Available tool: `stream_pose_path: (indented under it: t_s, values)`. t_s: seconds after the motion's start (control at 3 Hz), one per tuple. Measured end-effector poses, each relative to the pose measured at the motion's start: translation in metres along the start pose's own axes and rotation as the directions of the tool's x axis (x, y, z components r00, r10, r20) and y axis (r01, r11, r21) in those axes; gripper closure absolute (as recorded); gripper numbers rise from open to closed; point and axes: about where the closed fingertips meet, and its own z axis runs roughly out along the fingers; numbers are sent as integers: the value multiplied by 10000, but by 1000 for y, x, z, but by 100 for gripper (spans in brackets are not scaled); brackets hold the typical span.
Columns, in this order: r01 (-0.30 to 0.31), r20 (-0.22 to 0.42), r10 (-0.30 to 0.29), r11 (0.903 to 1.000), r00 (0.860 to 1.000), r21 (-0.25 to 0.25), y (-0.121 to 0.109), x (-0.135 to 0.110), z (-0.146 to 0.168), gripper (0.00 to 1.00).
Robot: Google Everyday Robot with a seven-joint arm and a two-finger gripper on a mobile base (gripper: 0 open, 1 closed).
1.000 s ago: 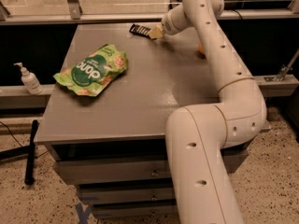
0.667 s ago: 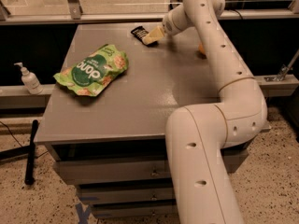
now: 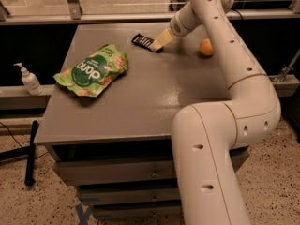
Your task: Move rxbar chocolate near orange
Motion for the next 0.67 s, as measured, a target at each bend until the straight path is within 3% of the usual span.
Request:
stream_pose_path:
  t_s: [0.67]
  values:
    - [182, -581, -187, 9998, 9981, -79, 1, 13, -20, 0]
